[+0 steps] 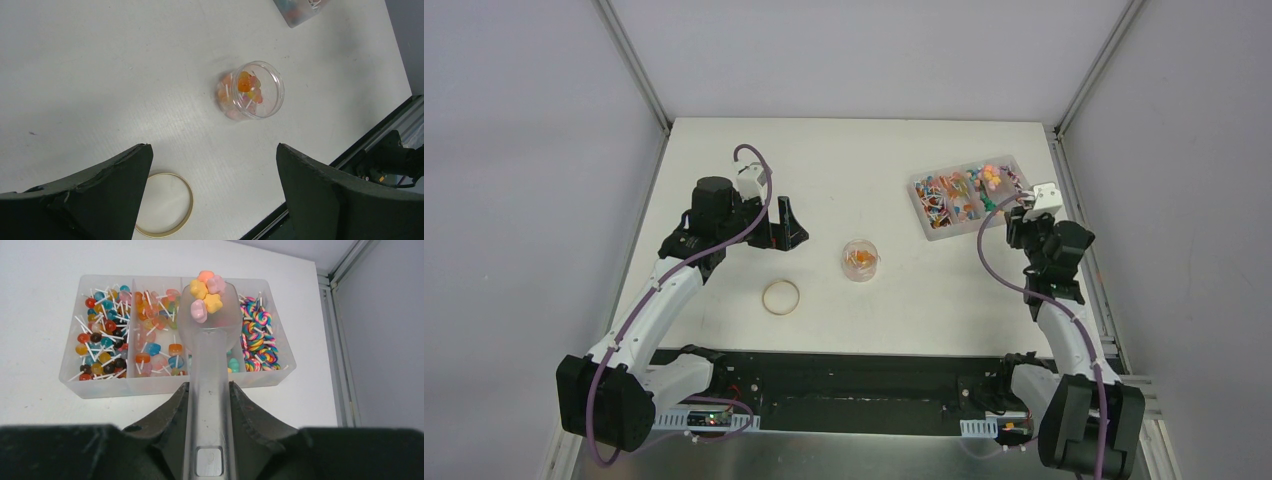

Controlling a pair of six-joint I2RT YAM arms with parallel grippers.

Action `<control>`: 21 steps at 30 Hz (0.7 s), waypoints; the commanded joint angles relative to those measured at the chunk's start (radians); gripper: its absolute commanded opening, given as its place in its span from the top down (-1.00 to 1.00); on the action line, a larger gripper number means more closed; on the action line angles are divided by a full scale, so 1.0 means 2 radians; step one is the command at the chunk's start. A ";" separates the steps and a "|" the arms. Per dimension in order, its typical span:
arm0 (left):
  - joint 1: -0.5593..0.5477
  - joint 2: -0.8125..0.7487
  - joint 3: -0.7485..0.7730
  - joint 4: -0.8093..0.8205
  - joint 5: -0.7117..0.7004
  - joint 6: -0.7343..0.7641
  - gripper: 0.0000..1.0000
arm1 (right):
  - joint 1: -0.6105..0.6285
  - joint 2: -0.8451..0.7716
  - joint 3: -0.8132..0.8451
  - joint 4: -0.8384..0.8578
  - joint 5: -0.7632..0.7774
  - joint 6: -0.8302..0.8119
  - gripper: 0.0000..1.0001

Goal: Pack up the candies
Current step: Scoop the fake candies from the storage box, then place the fake candies in the packing bottle.

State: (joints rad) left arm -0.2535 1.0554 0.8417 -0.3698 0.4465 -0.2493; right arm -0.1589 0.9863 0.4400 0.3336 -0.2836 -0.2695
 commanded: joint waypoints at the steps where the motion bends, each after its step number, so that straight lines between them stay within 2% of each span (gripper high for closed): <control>1: 0.003 -0.009 -0.001 0.014 -0.002 0.004 -0.98 | -0.003 -0.044 0.003 0.056 -0.023 0.010 1.00; 13: 0.003 -0.013 -0.001 0.014 -0.006 0.004 -0.98 | -0.003 -0.136 -0.005 0.106 -0.071 0.032 1.00; 21: 0.004 -0.017 -0.001 0.014 -0.011 0.004 -0.98 | -0.003 -0.139 0.015 0.103 -0.116 0.051 1.00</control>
State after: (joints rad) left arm -0.2535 1.0527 0.8387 -0.3698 0.4446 -0.2493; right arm -0.1596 0.7162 0.4274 0.4667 -0.4400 -0.2024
